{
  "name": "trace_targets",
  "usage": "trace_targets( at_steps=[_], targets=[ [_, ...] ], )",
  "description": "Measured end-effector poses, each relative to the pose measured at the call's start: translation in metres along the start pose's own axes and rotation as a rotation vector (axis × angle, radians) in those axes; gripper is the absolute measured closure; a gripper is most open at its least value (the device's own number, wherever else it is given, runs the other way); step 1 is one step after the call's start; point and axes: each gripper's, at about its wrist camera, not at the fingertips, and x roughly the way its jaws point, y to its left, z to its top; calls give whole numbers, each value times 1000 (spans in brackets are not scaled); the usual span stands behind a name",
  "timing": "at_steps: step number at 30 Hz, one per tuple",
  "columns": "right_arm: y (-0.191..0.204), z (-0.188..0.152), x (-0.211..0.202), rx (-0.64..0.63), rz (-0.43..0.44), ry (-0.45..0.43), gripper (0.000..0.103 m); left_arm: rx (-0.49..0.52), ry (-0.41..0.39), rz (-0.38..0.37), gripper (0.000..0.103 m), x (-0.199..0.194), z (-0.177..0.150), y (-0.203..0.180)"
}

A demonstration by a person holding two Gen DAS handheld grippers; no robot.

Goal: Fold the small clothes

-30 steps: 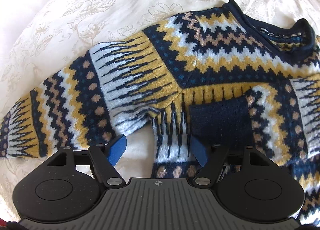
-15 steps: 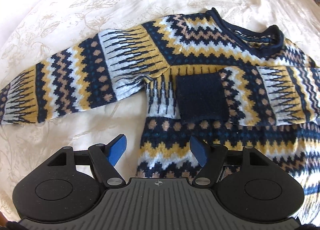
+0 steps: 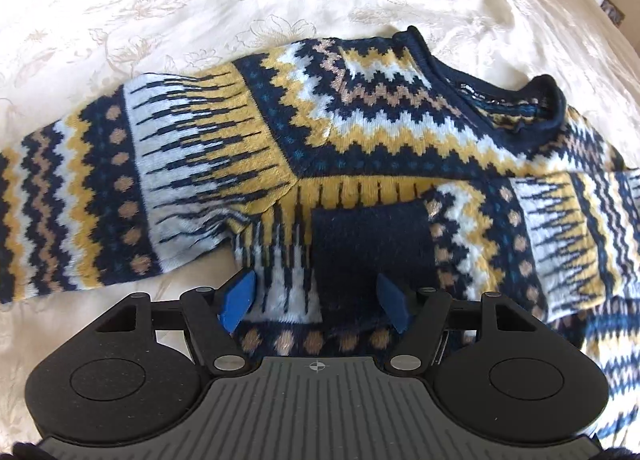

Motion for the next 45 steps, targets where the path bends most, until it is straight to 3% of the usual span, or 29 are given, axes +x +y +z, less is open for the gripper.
trace_targets(
  at_steps=[1, 3, 5, 7, 12, 15, 17, 21, 24, 32, 38, 45],
  targets=[
    [1, 1, 1, -4, 1, 1, 30, -4, -11, -24, 40, 2, 1, 1],
    [3, 3, 5, -6, 3, 6, 30, -18, -23, -54, 56, 2, 2, 1],
    [3, 4, 9, -2, 5, 12, 30, -24, -26, -32, 84, -2, 3, 0],
    [2, 5, 12, 3, 5, 16, 30, -7, -54, -2, 103, -10, 4, -1],
    [-3, 7, 16, 13, 1, 24, 30, -17, -217, 29, 103, -59, 22, 7],
    [-7, 11, 17, 19, -1, 15, 30, -35, -268, 46, 103, -70, 42, 22],
    [-9, 14, 19, 21, -5, 15, 30, -38, -241, 38, 103, -64, 54, 31],
    [-11, 20, 25, 27, -9, 17, 30, -20, -170, -88, 97, -47, 53, 35],
    [-10, 23, 26, 16, -7, 16, 30, 67, -116, -154, 77, -30, 39, 22],
    [-3, 25, 31, -12, 8, 28, 30, 138, -16, -149, 69, 2, 17, 4],
    [-3, 24, 31, -21, 15, 31, 30, 233, -101, -58, 65, -1, 25, -2],
    [-3, 21, 31, -19, 21, 44, 30, 368, -14, -165, 61, 13, 24, -8]
  ],
)
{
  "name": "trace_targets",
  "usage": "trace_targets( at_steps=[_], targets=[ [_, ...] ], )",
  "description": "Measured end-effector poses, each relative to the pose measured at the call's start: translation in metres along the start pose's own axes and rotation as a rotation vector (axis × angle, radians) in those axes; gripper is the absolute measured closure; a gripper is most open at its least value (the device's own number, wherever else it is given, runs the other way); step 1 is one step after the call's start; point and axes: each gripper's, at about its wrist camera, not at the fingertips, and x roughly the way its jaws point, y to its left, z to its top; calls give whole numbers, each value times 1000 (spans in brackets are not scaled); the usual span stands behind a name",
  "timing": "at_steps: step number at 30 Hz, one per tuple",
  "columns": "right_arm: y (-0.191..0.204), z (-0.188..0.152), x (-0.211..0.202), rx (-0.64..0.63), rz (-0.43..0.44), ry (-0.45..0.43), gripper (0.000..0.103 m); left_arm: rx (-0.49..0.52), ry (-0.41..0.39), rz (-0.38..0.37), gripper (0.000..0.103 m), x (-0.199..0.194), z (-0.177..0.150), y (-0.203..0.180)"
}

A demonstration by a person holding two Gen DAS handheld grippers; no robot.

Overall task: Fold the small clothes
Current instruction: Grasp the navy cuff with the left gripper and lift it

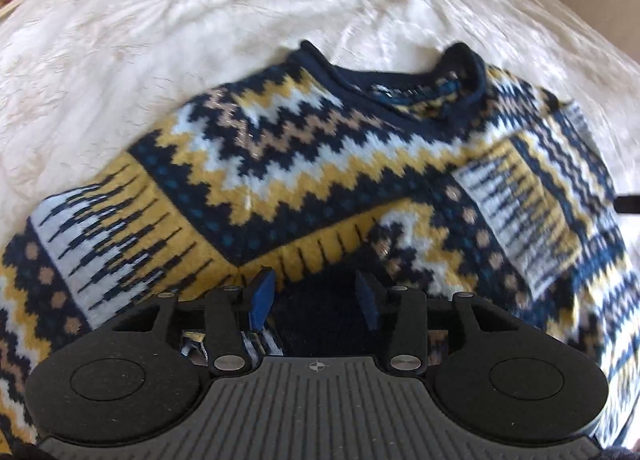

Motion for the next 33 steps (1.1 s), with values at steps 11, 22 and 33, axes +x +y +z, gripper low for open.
trace_targets(
  at_steps=[11, 22, 33],
  targets=[
    [2, -6, 1, 9, 8, 16, 30, 28, 18, -15, 99, -16, -11, 1],
    [2, -4, -2, 11, 7, 2, 30, -28, -104, 130, 103, -47, -1, 3],
    [-1, 5, -2, 32, 0, -29, 30, -102, -95, 21, 100, -48, 24, 43]
  ],
)
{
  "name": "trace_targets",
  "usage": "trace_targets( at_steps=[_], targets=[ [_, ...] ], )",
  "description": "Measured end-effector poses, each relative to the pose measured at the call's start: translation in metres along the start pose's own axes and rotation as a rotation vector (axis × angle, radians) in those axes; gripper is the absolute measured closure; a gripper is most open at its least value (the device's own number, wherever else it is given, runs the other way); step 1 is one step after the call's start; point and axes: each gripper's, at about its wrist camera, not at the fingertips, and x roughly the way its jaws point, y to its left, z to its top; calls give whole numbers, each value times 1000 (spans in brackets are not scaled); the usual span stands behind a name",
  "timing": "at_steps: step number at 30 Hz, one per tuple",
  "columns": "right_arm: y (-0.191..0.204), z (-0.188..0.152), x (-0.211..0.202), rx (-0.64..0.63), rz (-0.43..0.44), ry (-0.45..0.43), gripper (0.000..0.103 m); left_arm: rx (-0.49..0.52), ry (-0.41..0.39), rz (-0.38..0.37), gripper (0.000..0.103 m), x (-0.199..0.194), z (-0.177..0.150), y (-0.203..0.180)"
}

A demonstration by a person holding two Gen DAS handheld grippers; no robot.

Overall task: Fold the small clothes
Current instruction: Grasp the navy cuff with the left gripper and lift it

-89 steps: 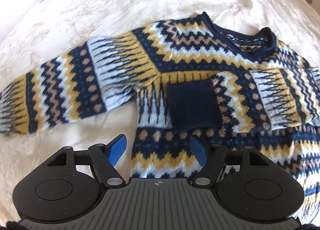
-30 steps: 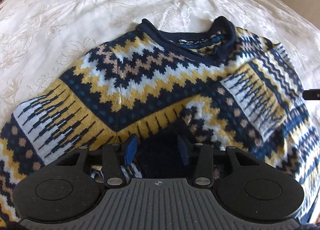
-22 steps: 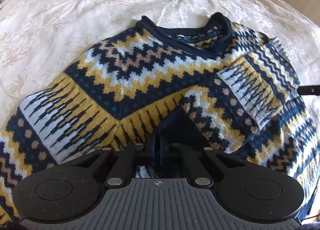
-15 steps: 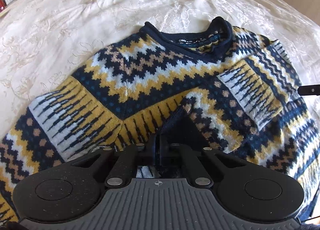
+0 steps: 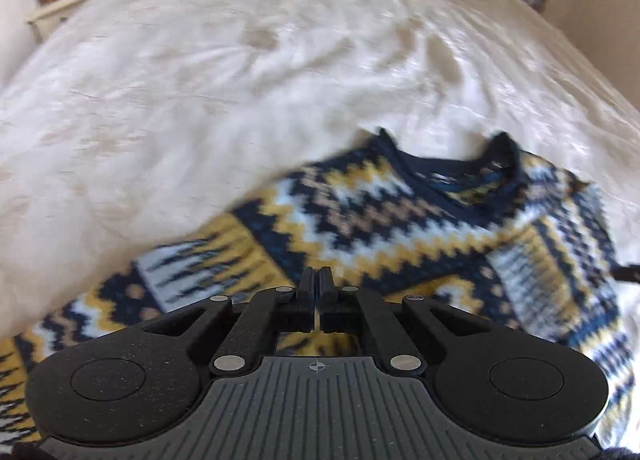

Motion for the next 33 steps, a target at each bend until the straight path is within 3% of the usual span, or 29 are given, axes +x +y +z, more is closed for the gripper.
trace_targets(
  at_steps=[4, 6, 11, 15, 20, 28, 30, 31, 33],
  targets=[
    [0, 1, 1, -11, -5, 1, 30, 75, 59, -70, 66, 16, -14, -21],
    [0, 1, 2, -14, -5, 6, 30, 34, 84, -89, 65, 19, -23, -26],
    [3, -2, -1, -34, -7, 4, 30, -234, 95, -140, 57, 10, -59, -31],
    [4, -4, 2, -49, -5, 18, 30, -342, 107, -87, 57, 4, -81, -36],
    [6, -3, 2, -57, 3, 14, 30, -513, 77, -157, 57, 8, -91, -29],
    [8, -3, -3, -61, 4, 9, 30, -723, -4, -158, 60, 34, -88, -18],
    [6, -5, -4, -56, 0, 10, 30, -710, -36, -117, 94, 29, -84, -19],
    [5, -6, -5, -53, -3, 11, 30, -682, -53, -79, 99, 23, -81, -22],
    [2, -7, -6, -47, -9, 13, 30, -583, -133, -35, 99, 3, -67, -29]
  ],
)
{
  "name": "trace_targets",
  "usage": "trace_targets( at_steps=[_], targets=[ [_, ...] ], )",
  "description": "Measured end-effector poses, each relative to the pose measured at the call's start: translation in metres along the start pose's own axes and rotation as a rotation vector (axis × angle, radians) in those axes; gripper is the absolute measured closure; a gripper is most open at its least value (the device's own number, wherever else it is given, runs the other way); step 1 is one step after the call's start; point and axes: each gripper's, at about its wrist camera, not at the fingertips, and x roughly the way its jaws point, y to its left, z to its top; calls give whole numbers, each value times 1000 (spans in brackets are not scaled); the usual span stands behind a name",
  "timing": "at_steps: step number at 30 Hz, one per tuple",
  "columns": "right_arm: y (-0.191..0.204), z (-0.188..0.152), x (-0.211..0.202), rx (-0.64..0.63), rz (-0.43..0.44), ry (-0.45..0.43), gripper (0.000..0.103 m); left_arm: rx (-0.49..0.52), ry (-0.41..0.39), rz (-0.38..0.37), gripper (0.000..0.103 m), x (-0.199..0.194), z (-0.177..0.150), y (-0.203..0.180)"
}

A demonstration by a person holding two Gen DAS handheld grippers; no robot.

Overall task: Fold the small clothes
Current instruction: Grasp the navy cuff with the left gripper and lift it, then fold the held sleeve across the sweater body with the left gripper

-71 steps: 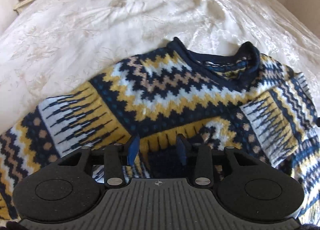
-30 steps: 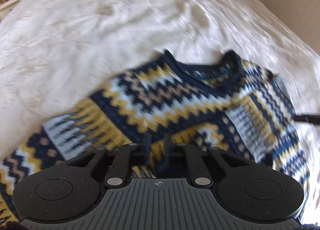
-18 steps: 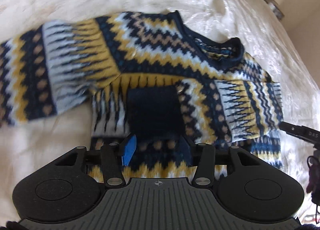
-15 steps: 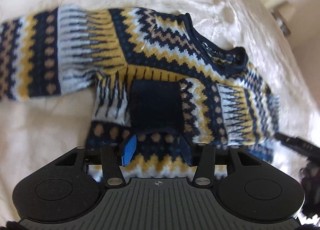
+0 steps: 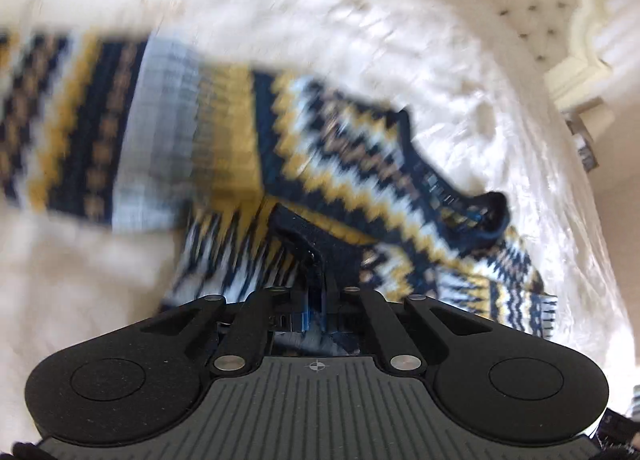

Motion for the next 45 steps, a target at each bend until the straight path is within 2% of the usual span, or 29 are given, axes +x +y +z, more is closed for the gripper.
trace_targets(
  at_steps=[3, 5, 7, 10, 15, 19, 21, 23, 25, 27, 29, 31, 34, 37, 39, 45],
  targets=[
    [-6, -1, -4, 4, -10, -10, 30, 140, -117, 8, 99, -28, 18, -20],
    [-9, 0, -5, 10, -16, -26, 30, 173, -152, 19, 99, -34, 27, -22],
    [-12, 3, -3, 25, -18, -29, 30, 170, -129, 20, 99, -27, 35, -18],
    [-16, 14, 8, 26, -33, -32, 30, 176, -93, 63, 98, -11, 37, -11],
    [-25, 43, 34, 32, -78, -49, 30, 150, -37, 104, 96, 8, 35, 3],
    [-36, 61, 69, 26, -155, 15, 30, 111, 16, 139, 94, 18, 30, 13],
    [-43, 67, 82, 29, -171, 40, 25, 90, 35, 155, 94, 18, 25, 18],
    [-49, 71, 86, 46, -181, 42, 17, 87, 38, 167, 85, 14, 20, 20],
    [-52, 73, 84, 63, -177, 37, 17, 93, 39, 164, 80, 7, 15, 22],
    [-53, 72, 76, 71, -175, 18, 17, 103, 58, 151, 70, 0, 11, 25],
    [-50, 69, 65, 72, -170, -4, 15, 103, 79, 134, 52, -8, 7, 29],
    [-46, 62, 53, 67, -146, -19, 14, 99, 83, 128, 47, -17, 2, 34],
    [-36, 48, 35, 61, -97, -28, 7, 101, 72, 149, 32, -34, -4, 41],
    [-21, 31, 18, 58, -40, -29, 1, 83, 68, 161, 28, -48, -8, 51],
    [-7, 18, 9, 49, -5, -21, 1, 68, 62, 178, 24, -57, -10, 60],
    [40, -17, -4, 6, 90, 30, 1, -10, 5, 227, 23, -89, -7, 100]
  ],
)
